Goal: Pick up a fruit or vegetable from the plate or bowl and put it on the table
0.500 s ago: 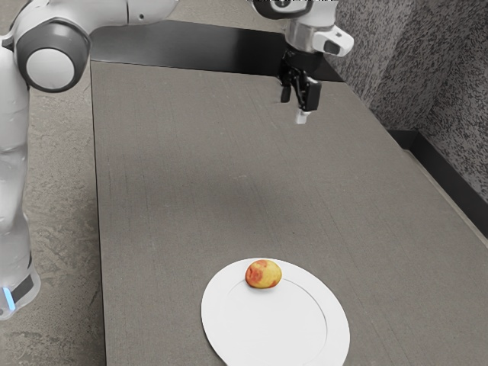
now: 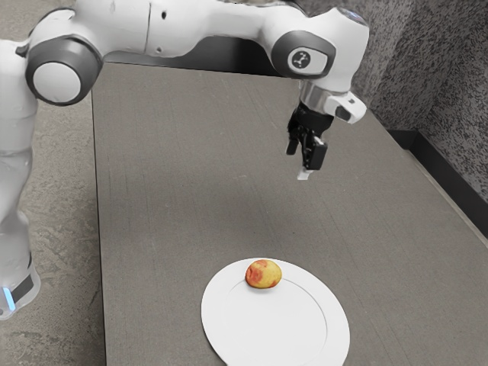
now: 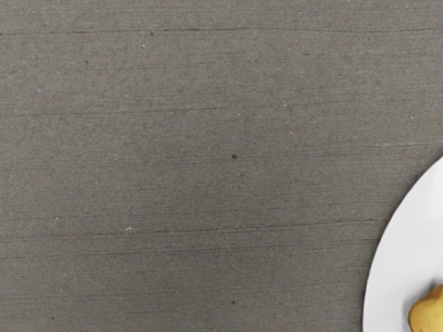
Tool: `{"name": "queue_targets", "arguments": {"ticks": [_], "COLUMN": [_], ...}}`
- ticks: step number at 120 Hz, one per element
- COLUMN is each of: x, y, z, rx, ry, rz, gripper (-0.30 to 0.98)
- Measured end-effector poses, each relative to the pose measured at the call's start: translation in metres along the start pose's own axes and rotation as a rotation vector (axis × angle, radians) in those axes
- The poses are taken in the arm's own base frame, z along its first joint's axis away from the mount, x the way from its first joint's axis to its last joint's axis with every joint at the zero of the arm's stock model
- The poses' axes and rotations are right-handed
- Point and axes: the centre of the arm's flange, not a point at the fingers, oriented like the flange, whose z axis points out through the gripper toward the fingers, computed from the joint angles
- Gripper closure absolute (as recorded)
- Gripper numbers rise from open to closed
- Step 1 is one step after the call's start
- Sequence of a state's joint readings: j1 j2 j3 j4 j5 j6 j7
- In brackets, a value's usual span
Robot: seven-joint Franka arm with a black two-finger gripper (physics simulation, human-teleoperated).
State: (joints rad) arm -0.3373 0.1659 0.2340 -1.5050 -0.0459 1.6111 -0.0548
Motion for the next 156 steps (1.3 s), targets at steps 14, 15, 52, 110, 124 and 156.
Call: {"name": "queue_targets", "arguments": {"ticks": [14,15,52,110,124,156], "x": [-0.010,-0.011,-0.043,-0.056,-0.060,-0.078], "y": [0.020,0.022,0.049,0.105,0.123,0.162], "z": [0.047,0.049,0.067,0.094,0.096,0.107], "rx": [0.025,0.025,-0.002,0.030,0.031,0.032], "ry": [0.004,0.006,0.061,0.064,0.065,0.049], "rz": [0.020,0.023,0.096,0.202,0.232,0.302], "gripper": [0.00,0.00,0.00,0.00,0.00,0.00]}}
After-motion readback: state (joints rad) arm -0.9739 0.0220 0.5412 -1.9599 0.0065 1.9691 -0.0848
